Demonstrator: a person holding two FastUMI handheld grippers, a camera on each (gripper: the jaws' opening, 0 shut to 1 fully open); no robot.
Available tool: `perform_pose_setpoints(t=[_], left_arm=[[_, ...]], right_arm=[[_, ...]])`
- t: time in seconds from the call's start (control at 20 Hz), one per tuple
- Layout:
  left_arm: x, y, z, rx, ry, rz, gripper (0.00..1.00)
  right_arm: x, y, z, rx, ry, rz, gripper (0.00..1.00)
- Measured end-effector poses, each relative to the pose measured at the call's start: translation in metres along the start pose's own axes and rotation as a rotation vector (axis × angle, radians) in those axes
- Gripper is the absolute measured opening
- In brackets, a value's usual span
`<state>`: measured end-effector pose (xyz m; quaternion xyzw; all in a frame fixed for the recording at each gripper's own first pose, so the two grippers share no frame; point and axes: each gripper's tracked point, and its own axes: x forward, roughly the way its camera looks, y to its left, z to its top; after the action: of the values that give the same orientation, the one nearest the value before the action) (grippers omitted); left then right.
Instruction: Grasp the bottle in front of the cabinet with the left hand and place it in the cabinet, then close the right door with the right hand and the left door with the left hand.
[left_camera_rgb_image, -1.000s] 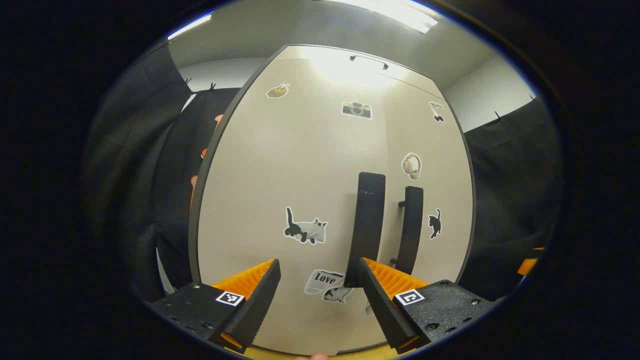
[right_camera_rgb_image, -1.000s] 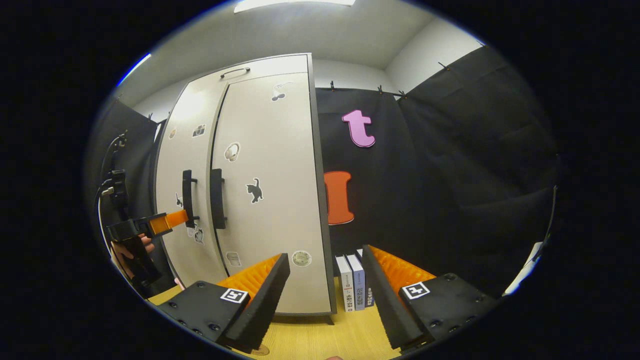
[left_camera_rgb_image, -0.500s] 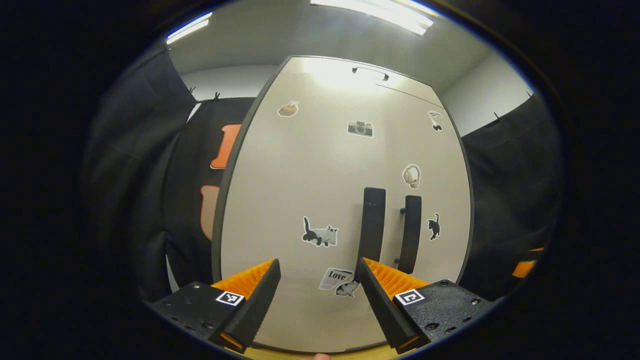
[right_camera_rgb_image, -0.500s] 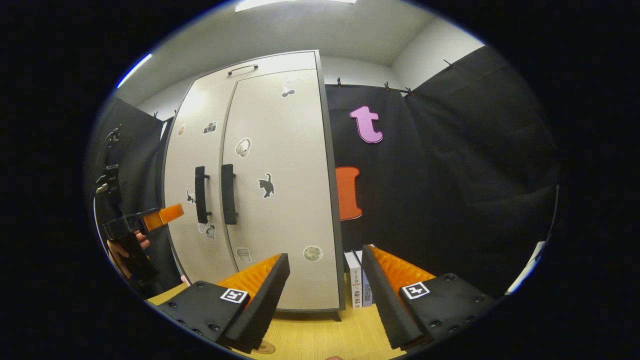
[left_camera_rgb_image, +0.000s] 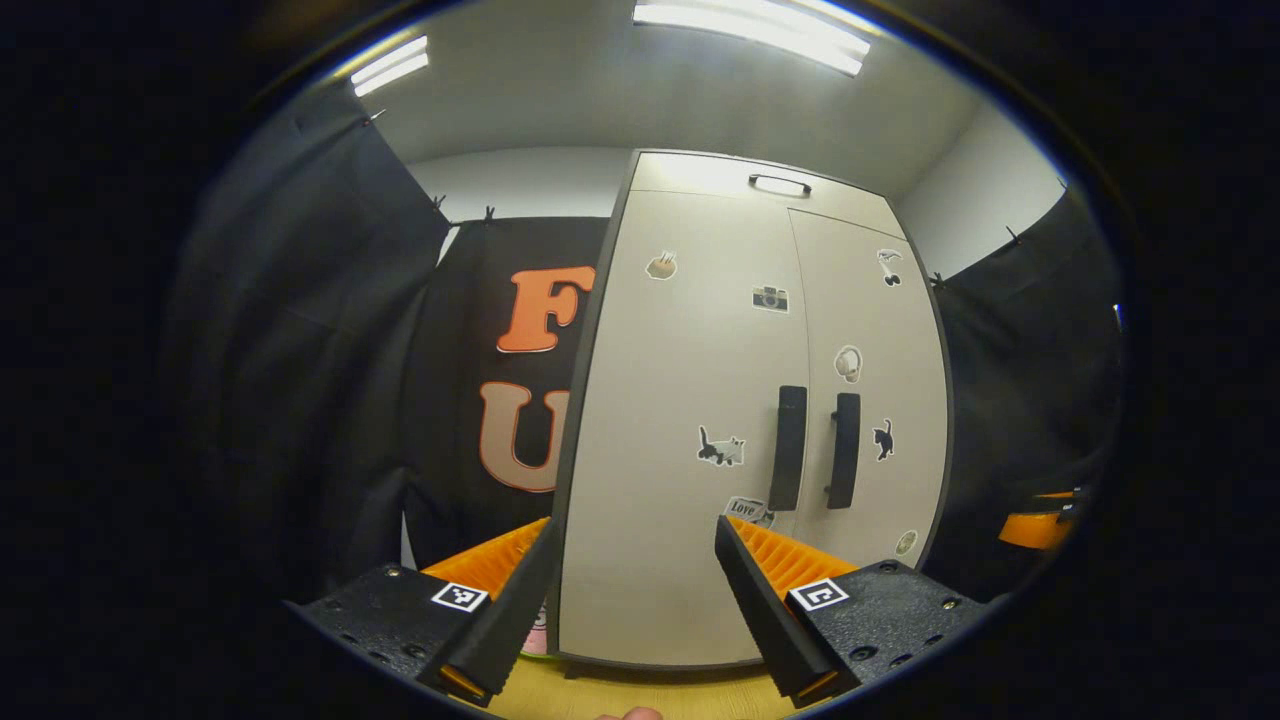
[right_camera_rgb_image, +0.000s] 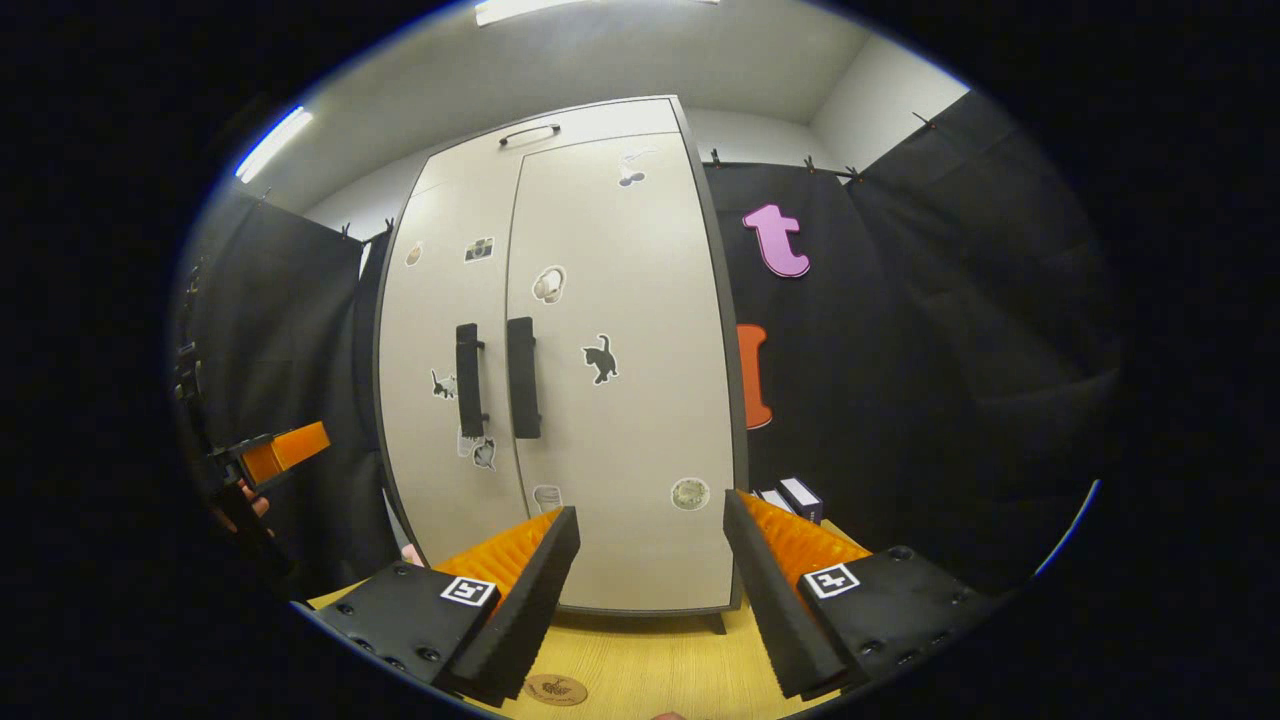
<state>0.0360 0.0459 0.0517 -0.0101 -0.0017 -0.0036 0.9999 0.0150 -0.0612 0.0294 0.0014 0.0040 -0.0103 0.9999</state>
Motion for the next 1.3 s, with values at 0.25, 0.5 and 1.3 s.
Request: perform_pose_setpoints(t=[0.25,0.5,1.3], left_arm=[[-0.04,0.016,-0.014,-0.001,0.031,0.035,0.94],[-0.069,0.022,-0.014,0.049,0.0,0.061,0.94],[-0.072,0.009,-0.014,0.006,0.004,0.021,0.94]], right_arm=[[0.0,0.014,-0.002,-0.016,-0.012,0.021,0.96],[-0.005,0.026,-0.019,-0.013,0.021,0.032,0.96],[-0.014,0.022,-0.015,-0.009,0.001,0.028,0.95]])
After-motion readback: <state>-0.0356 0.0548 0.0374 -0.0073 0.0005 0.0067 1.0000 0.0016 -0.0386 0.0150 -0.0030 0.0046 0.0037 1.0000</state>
